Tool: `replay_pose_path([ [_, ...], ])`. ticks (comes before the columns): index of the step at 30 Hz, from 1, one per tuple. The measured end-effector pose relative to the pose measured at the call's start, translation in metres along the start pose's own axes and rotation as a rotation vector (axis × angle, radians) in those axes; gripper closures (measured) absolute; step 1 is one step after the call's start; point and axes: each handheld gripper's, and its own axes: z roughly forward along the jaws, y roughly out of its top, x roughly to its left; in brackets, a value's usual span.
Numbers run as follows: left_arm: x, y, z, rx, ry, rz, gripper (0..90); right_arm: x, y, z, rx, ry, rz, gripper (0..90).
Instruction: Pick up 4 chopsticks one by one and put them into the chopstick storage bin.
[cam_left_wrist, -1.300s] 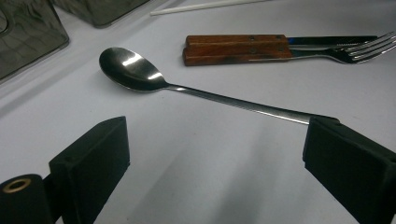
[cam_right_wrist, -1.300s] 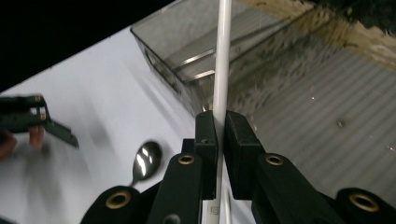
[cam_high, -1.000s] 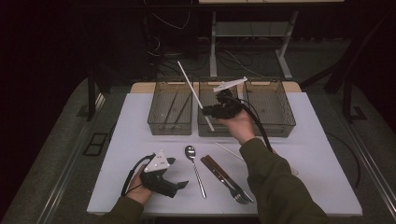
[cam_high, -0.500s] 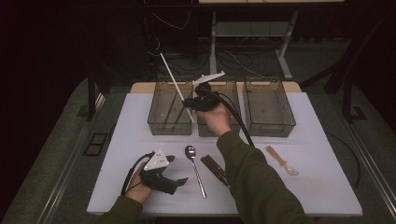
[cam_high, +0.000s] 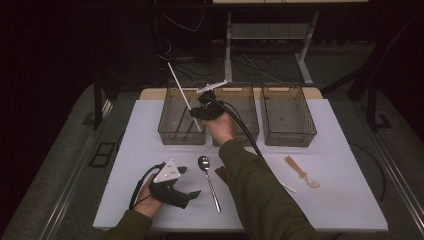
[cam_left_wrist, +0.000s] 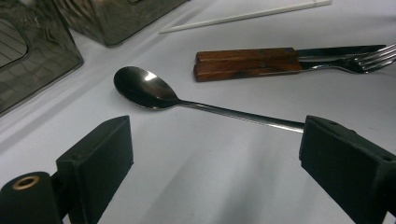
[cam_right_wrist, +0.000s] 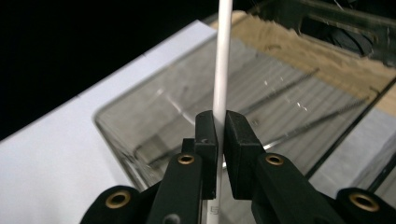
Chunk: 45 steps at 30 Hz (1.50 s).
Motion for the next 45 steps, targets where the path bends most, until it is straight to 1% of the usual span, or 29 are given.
replay_pose_path([
  [2, 0.000, 0.000, 0.000, 0.000, -0.001, 0.007, 8.3, -0.001, -0.003, 0.005, 0.020, -0.010, 0.005, 84.4],
  [4, 0.000, 0.000, 0.000, 0.000, -0.003, 0.001, 8.3, -0.001, -0.005, 0.009, 0.035, -0.015, 0.006, 84.4],
  [8, -0.001, 0.000, 0.000, 0.003, -0.003, 0.000, 8.6, 0.000, -0.009, 0.015, 0.068, -0.037, -0.009, 84.3],
  [10, -0.001, 0.000, 0.001, -0.002, -0.004, -0.001, 8.6, 0.002, -0.009, 0.016, 0.080, -0.051, -0.026, 84.3],
  [15, -0.001, 0.000, 0.001, 0.002, -0.007, 0.004, 8.8, 0.001, -0.009, 0.017, 0.104, -0.047, -0.008, 83.0],
  [16, -0.001, 0.000, 0.001, 0.003, -0.007, 0.004, 8.8, 0.001, -0.009, 0.017, 0.103, -0.050, -0.008, 81.4],
  [17, -0.001, 0.000, 0.001, 0.003, -0.007, 0.004, 8.8, 0.001, -0.009, 0.017, 0.097, -0.042, -0.007, 78.5],
  [21, -0.001, 0.000, 0.001, 0.004, -0.007, 0.005, 8.9, 0.002, -0.008, 0.015, 0.091, -0.034, -0.006, 72.3],
  [26, -0.001, 0.000, 0.001, 0.004, -0.005, 0.012, 8.9, 0.003, -0.007, 0.011, 0.077, -0.038, -0.007, 64.6],
  [29, -0.001, 0.000, 0.001, 0.007, -0.005, 0.013, 8.9, 0.005, -0.005, 0.005, 0.078, -0.025, -0.007, 60.3],
  [32, -0.002, 0.000, 0.001, 0.007, -0.007, 0.008, 8.9, 0.007, -0.004, -0.004, 0.069, -0.008, -0.022, 57.4],
  [33, -0.002, 0.000, 0.001, 0.008, -0.007, 0.008, 8.9, 0.007, -0.004, -0.008, 0.069, -0.007, -0.026, 56.7],
  [36, -0.002, -0.001, 0.001, 0.008, -0.006, 0.005, 8.9, 0.007, -0.006, -0.021, 0.069, 0.018, -0.025, 52.3],
  [37, -0.002, -0.001, 0.001, 0.002, -0.007, -0.004, 8.9, 0.006, -0.007, -0.025, 0.070, 0.026, -0.028, 51.4],
  [38, -0.002, -0.001, 0.001, 0.002, -0.004, 0.000, 8.9, 0.006, -0.009, -0.030, 0.071, 0.034, -0.031, 50.7],
  [40, -0.002, 0.000, 0.001, 0.002, -0.004, -0.001, 8.9, 0.005, -0.011, -0.039, 0.074, 0.047, -0.033, 49.4],
  [42, -0.002, -0.001, 0.001, 0.004, -0.003, 0.002, 8.9, 0.005, -0.014, -0.048, 0.080, 0.054, -0.046, 48.7],
  [45, -0.001, -0.001, 0.001, 0.008, -0.001, -0.004, 8.9, 0.003, -0.020, -0.061, 0.074, 0.065, -0.058, 48.5],
])
